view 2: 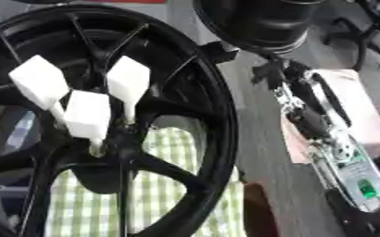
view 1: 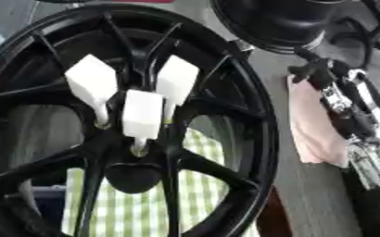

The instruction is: Pull the pin out of the wheel hub.

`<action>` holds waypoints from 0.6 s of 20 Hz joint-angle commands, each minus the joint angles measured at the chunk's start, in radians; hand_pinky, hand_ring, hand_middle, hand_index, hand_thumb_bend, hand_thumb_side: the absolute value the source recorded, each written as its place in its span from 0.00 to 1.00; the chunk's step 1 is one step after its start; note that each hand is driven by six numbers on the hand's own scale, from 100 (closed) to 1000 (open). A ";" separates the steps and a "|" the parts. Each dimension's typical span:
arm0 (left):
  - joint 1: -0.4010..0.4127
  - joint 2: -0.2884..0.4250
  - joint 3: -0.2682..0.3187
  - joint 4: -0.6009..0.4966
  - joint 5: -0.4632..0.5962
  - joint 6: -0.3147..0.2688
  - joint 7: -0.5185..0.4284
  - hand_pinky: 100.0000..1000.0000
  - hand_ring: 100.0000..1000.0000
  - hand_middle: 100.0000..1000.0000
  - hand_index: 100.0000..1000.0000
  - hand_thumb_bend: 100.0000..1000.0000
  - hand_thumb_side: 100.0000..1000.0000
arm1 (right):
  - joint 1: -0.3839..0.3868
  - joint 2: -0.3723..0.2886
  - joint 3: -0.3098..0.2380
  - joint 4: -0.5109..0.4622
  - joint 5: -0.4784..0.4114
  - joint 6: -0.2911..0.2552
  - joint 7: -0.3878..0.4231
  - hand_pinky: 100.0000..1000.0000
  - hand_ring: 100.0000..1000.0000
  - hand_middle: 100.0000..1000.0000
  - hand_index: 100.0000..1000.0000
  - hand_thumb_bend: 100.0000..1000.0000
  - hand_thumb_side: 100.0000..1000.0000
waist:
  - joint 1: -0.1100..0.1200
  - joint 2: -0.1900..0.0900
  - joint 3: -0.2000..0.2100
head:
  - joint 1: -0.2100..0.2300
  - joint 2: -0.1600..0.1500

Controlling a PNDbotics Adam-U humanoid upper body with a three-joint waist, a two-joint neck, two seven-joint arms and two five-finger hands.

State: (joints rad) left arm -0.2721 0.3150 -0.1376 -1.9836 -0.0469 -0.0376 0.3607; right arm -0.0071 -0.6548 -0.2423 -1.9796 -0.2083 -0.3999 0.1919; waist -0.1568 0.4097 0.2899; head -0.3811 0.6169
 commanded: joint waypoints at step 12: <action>0.003 0.041 -0.002 -0.016 -0.003 0.004 -0.008 0.74 0.55 0.55 0.67 0.17 0.72 | -0.122 -0.383 0.072 -0.020 0.218 -0.159 0.099 0.85 0.91 0.52 0.70 0.00 0.38 | -0.008 -0.049 0.012 | -0.027 0.014</action>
State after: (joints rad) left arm -0.2641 0.3338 -0.1385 -1.9836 -0.0499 -0.0322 0.3559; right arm -0.1212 -0.9747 -0.1741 -1.9805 -0.0101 -0.5564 0.3008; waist -0.1695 0.3885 0.3034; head -0.4015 0.6309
